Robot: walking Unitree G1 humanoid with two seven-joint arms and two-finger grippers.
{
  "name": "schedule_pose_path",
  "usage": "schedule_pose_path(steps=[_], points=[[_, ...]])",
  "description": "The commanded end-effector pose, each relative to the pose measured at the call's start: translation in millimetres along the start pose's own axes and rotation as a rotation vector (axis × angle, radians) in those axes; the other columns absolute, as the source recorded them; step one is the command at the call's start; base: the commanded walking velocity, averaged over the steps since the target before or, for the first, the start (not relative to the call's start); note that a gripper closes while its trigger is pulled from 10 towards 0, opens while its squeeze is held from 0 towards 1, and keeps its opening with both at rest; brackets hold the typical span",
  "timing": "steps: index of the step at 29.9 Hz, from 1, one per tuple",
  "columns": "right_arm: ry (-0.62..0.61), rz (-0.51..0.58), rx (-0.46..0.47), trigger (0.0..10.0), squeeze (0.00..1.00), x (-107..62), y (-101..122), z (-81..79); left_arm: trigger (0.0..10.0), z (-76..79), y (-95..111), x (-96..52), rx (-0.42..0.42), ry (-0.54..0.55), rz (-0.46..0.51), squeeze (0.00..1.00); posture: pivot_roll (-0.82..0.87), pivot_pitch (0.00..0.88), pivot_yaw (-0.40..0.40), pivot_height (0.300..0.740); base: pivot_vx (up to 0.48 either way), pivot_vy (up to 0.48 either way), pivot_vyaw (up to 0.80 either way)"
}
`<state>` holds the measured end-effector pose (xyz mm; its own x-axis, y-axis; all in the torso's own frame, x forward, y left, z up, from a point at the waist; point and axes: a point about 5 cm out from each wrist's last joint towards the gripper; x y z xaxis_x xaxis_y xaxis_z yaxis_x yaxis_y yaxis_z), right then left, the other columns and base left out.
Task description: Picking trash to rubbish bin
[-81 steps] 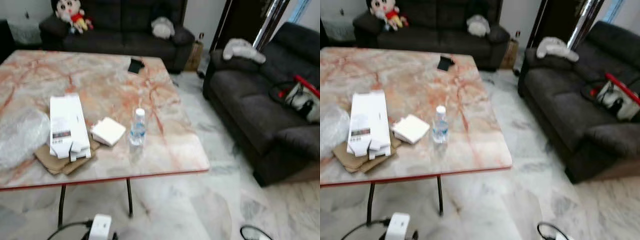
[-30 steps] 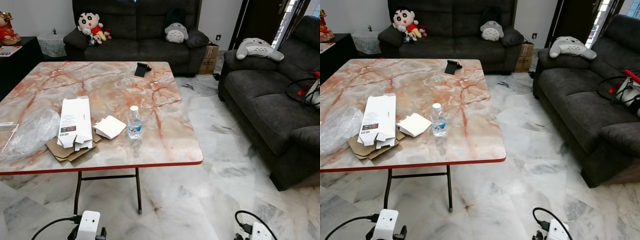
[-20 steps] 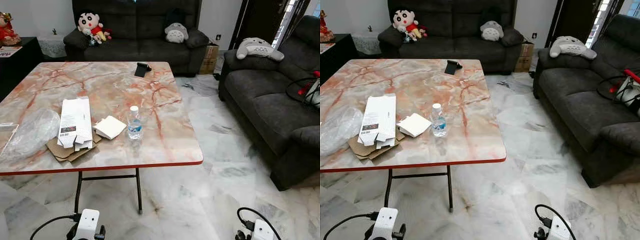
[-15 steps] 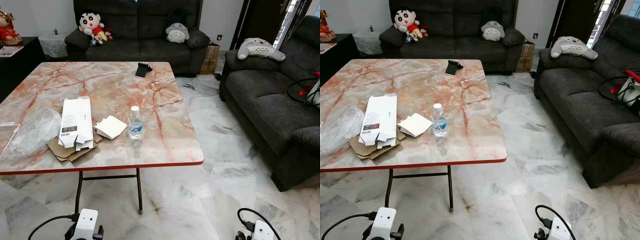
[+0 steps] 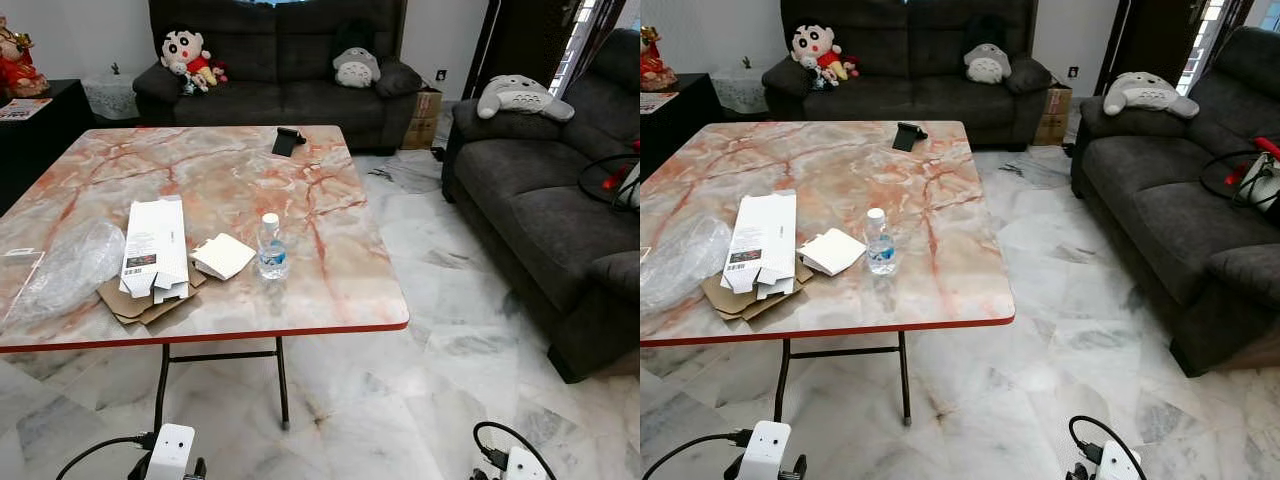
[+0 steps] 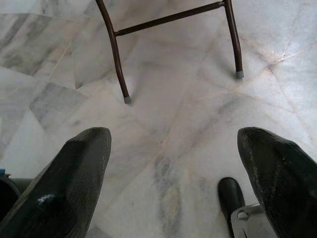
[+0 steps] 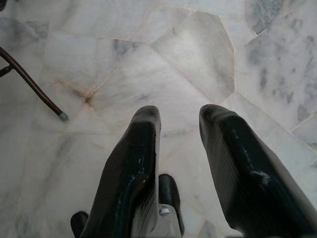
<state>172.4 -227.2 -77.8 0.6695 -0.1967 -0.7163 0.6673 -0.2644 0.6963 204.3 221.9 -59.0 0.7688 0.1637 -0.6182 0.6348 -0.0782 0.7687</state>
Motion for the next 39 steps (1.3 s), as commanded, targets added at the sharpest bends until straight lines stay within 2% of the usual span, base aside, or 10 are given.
schedule_pose_path(steps=[1,13,16,21,24,25,29,34,35,39], points=[[-0.006,0.002,0.007,10.0,0.00,-1.2,-2.7,0.4,10.0,-4.1,-1.2,-0.1,0.029,-0.003,-0.012,0.00,0.17,0.000,-0.013,0.740,0.000,0.000,0.00],[0.030,0.042,-0.026,10.0,0.00,-0.9,0.7,-7.3,10.0,5.7,10.1,3.7,0.028,-0.029,0.027,0.00,0.14,0.000,-0.003,0.740,0.000,0.000,0.00],[0.050,0.081,-0.055,10.0,0.00,-0.7,5.7,-8.8,10.0,6.4,14.2,3.5,-0.014,-0.019,0.068,0.00,0.12,0.000,-0.001,0.740,0.000,0.000,0.00],[0.085,0.141,-0.114,10.0,0.00,-3.7,8.0,-7.8,10.0,6.0,4.9,-3.4,-0.035,-0.013,0.097,0.00,0.14,0.000,-0.014,0.740,0.000,0.000,0.00],[0.081,0.172,-0.142,10.0,0.00,-10.0,1.5,-0.3,10.0,-5.9,0.6,-11.4,-0.065,0.036,0.159,0.00,0.14,0.000,-0.029,0.740,0.000,0.000,0.00],[0.081,0.172,-0.142,10.0,0.00,-10.0,1.5,-0.3,10.0,-5.9,0.6,-11.4,-0.065,0.036,0.159,0.00,0.14,0.000,-0.029,0.740,0.000,0.000,0.00],[0.092,0.256,-0.222,10.0,0.00,-18.1,3.1,3.5,10.0,-12.5,10.7,-22.3,-0.053,0.034,0.299,0.00,0.14,0.007,-0.034,0.740,0.000,0.000,0.00],[0.079,0.328,-0.240,10.0,0.00,-23.8,10.1,8.2,10.0,-17.4,18.5,-30.5,-0.055,0.053,0.368,0.00,0.14,0.017,-0.033,0.740,0.000,0.000,0.00],[0.073,0.432,-0.239,10.0,0.00,-31.2,28.3,10.3,10.0,-15.4,41.8,-41.0,-0.038,0.026,0.493,0.00,0.14,0.036,-0.036,0.740,0.000,0.000,0.00],[0.079,0.591,-0.253,10.0,0.00,-42.4,68.9,1.9,10.0,-5.5,86.1,-51.6,-0.015,-0.022,0.655,0.00,0.14,0.039,-0.038,0.740,0.000,0.000,0.00]])
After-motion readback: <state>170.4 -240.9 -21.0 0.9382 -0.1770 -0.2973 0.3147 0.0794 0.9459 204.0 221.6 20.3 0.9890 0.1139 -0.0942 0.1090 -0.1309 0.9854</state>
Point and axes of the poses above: a point about 5 cm out from each wrist's last joint towards the gripper, its own x axis pointing out of the wrist towards the gripper, its own y axis along the axis of the wrist's last joint, z = x × y, and after that the axes turned 8 degrees about -x, right-handed
